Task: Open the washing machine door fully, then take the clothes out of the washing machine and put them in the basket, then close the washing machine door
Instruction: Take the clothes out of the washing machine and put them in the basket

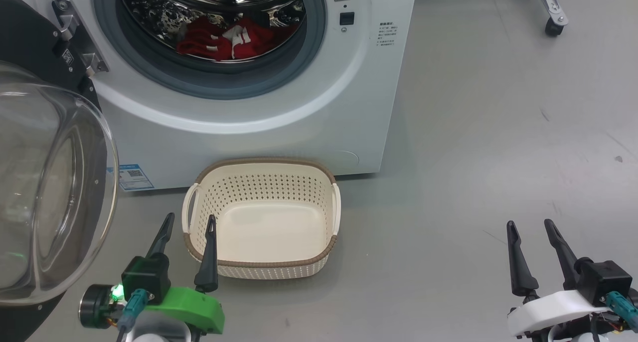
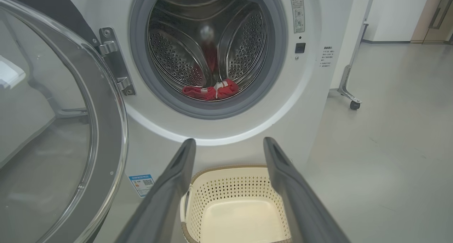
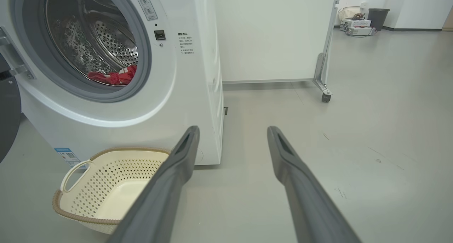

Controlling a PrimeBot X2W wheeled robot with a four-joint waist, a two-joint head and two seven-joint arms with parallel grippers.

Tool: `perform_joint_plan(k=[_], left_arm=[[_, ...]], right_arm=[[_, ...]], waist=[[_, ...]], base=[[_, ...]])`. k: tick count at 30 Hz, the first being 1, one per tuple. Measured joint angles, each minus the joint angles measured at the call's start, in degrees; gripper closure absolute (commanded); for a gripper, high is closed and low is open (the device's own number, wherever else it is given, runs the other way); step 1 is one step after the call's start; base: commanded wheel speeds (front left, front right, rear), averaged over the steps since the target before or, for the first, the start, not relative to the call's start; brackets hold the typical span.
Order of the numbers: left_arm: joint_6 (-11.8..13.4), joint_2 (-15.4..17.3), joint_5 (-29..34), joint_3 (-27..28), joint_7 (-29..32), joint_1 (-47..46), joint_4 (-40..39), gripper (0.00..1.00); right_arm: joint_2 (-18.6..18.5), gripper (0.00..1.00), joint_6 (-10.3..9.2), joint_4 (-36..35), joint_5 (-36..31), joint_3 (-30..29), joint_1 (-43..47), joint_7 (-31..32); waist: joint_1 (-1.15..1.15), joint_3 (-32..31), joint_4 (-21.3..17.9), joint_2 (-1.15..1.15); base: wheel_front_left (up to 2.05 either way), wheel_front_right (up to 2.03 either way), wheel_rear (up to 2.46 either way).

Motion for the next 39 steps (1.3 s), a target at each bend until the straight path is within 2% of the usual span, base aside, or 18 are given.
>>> perform_joint_plan(k=[39], left_arm=[[0.1, 0.43, 0.99, -0.07, -0.02, -0.01, 0.96, 0.0]], right_arm=[[0.21, 0.0, 0.07, -0.08, -0.01, 0.0, 0.02, 0.0]], waist=[[0.0, 0.23, -0.59, 0.0]], base=[[0.84, -0.84, 0.0]])
